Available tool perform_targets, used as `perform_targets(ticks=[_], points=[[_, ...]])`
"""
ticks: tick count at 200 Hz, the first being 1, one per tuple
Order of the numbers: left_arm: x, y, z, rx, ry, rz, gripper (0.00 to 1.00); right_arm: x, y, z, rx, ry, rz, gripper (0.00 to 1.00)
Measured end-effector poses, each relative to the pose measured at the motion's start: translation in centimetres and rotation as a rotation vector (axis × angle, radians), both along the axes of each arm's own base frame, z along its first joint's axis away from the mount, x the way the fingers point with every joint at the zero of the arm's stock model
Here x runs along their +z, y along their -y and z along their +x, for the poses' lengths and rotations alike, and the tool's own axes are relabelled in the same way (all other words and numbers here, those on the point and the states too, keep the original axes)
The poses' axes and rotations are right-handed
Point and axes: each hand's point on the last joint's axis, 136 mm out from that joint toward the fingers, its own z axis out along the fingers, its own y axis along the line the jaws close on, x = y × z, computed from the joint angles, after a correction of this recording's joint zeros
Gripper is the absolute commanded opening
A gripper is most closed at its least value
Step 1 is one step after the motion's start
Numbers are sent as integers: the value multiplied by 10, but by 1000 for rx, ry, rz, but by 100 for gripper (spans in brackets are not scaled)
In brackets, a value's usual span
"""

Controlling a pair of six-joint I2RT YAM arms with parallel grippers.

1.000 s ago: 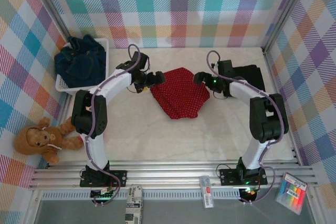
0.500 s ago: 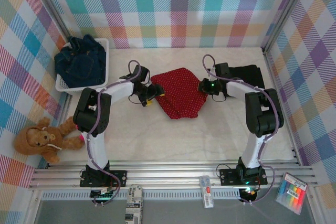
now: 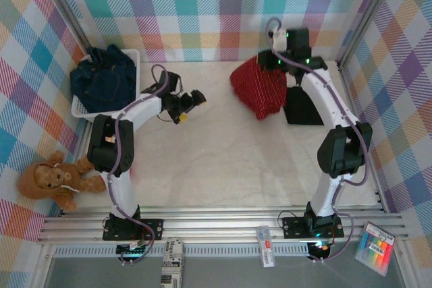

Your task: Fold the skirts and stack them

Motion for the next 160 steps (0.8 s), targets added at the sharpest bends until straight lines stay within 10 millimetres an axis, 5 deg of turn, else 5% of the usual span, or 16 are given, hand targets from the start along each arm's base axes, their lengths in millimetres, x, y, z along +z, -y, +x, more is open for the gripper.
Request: perform_targets(ticks=[24, 46, 63, 78, 86, 103, 116, 131, 160], points=[[22, -27, 9, 48, 50, -3, 100, 46, 6, 10, -44, 121, -68, 0], [34, -48, 10, 87, 71, 8, 100, 40, -10, 3, -27, 164, -215, 5], [39, -63, 7, 115, 78, 16, 100, -3, -54, -19, 89, 133, -367, 40], [39, -72, 3, 131, 75, 20, 100, -64, -102, -57, 252, 51, -492, 67], [37, -77, 1, 138, 67, 23, 100, -97, -119, -77, 323, -2, -543, 98], [31, -81, -3, 143, 46, 29, 100, -155, -145, -123, 443, -104, -607, 99], [28, -81, -6, 141, 34, 28, 100, -178, -138, -137, 430, -138, -633, 99], [26, -80, -7, 139, 31, 28, 100, -180, -115, -136, 338, -120, -628, 99], [24, -74, -10, 123, 26, 33, 100, -119, -51, -115, 29, -21, -432, 99]])
